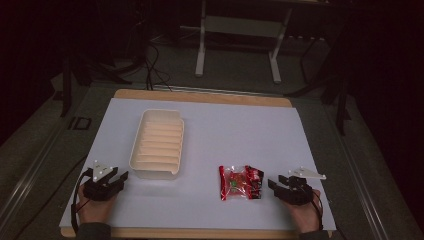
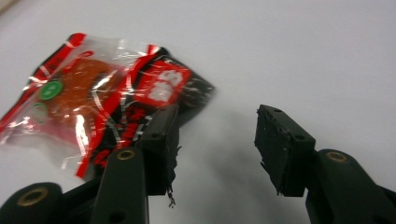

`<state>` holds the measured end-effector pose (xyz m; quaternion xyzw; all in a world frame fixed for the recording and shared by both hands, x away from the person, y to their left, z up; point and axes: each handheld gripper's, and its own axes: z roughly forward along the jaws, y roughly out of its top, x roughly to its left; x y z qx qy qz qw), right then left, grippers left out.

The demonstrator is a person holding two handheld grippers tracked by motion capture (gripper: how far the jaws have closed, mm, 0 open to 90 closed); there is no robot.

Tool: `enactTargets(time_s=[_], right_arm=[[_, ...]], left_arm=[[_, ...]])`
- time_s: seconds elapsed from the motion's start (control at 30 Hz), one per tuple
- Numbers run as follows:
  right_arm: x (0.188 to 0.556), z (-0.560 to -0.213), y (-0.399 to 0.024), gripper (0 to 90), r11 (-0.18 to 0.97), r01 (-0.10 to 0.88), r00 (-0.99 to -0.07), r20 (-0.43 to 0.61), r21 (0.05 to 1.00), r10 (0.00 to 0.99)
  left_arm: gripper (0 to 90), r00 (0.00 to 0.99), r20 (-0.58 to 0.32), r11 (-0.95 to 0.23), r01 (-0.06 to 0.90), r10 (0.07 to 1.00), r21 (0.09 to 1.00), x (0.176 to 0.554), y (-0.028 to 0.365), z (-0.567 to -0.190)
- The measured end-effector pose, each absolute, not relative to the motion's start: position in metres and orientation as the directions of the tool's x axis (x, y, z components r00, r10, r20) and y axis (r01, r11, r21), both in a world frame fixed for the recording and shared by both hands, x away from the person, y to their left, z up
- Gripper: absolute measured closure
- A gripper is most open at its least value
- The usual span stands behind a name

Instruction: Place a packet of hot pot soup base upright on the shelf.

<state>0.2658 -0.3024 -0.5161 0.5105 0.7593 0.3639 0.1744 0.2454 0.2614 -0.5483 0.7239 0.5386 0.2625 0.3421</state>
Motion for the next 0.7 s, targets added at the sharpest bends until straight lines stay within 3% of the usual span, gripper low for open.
enactTargets(time_s=[0.2,0.7], right_arm=[[0.264,-0.519,-0.294,49.8,0.244,0.649,-0.443,0.097,0.721,0.891],[0.264,-0.530,-0.275,40.9,0.233,0.715,-0.473,0.210,0.660,0.856]], left_arm=[[56.3,0.280,0.013,-0.186,0.602,0.960,0.776,0.246,0.261,-0.548],[56.3,0.286,0.031,-0.204,0.602,0.958,0.772,0.246,0.259,-0.548]])
